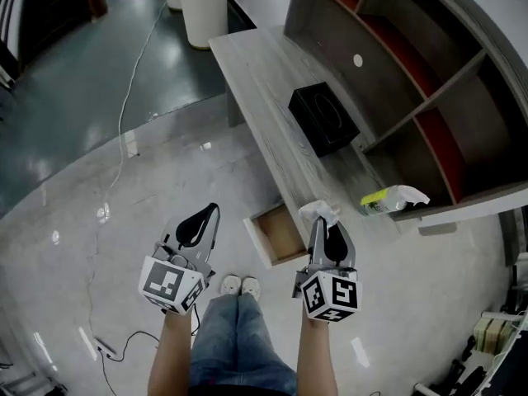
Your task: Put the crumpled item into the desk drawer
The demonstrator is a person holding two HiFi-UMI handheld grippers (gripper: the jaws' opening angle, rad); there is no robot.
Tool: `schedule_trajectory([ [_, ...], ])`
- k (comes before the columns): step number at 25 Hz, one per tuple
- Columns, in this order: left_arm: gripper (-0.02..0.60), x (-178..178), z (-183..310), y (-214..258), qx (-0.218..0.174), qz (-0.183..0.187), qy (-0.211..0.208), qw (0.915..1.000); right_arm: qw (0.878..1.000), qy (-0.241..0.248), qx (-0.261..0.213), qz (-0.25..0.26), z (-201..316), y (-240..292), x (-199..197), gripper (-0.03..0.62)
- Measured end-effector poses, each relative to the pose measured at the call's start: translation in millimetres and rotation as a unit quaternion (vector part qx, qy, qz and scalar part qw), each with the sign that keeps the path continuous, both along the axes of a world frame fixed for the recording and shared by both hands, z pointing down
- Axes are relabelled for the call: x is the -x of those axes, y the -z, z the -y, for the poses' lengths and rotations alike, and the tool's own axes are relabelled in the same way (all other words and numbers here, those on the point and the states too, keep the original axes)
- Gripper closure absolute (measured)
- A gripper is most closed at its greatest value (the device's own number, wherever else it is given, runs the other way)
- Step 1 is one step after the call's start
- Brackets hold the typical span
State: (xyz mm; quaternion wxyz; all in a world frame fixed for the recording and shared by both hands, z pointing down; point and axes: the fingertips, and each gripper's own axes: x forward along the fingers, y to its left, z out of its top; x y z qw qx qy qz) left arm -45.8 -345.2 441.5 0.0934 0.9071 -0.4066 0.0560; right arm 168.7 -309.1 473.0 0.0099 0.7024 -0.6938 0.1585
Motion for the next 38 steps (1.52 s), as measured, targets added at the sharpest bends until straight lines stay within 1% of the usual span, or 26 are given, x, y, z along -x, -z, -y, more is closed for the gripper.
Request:
schedule_trajectory([
  [6,0.577,0.1,-8.5,-66.6,0.048,0.005,-0.010,0.9988,0.998,-0.004,0.064,0.012,-15.4,-82.2,35.0,0.502],
  [9,0.577,5.9,-15.2,-100.3,0.069,0.004,-0.007,0.9976,0.995,-0.009,0.101,0.013,-25.0,-127.3,48.4,0.502],
  [14,0.577,13.5,-18.7,-150.6,0.090,0.006,-0.003,0.9959,0.989,-0.024,0.145,0.003,-21.0,-202.5,55.2,0.502],
  [18,0.577,23.7,-21.6,-174.7,0.103,0.008,0.005,0.9947,0.985,-0.037,0.170,0.005,-11.7,-244.1,55.5,0.495],
  [19,0.577,26.3,-22.2,-178.7,0.105,0.009,0.007,0.9944,0.984,-0.036,0.175,0.008,-9.7,-251.1,56.5,0.487],
  [21,0.577,31.0,-23.3,-183.7,0.109,0.010,0.010,0.9939,0.983,-0.032,0.182,0.014,-7.3,-260.1,59.4,0.415],
  [22,0.577,33.1,-23.7,-184.6,0.110,0.010,0.012,0.9938,0.982,-0.030,0.183,0.016,-7.1,-261.9,60.7,0.396],
  [26,0.577,38.7,-21.9,-179.8,0.108,0.010,0.015,0.9940,0.984,-0.026,0.178,0.016,-8.3,-254.2,64.7,0.387],
  [28,0.577,40.4,-17.6,-171.4,0.102,0.009,0.017,0.9946,0.986,-0.024,0.166,0.017,-6.9,-239.2,67.5,0.387],
  [30,0.577,40.0,-11.5,-157.6,0.093,0.007,0.018,0.9955,0.989,-0.018,0.147,0.014,-3.8,-212.6,70.4,0.399],
  [32,0.577,37.0,-5.2,-136.5,0.081,0.006,0.016,0.9966,0.993,-0.011,0.121,0.009,-0.4,-174.8,71.3,0.421],
  [35,0.577,28.7,6.5,-90.1,0.055,0.001,0.011,0.9984,0.998,-0.005,0.070,-0.005,7.7,-103.6,63.4,0.461],
  [36,0.577,24.4,12.9,-71.4,0.041,-0.002,0.009,0.9991,0.999,-0.005,0.049,-0.013,13.2,-77.7,57.8,0.478],
  [38,0.577,12.1,33.3,-30.1,0.001,-0.011,0.002,0.9999,0.999,-0.009,-0.004,-0.033,31.9,-24.1,41.7,0.504],
])
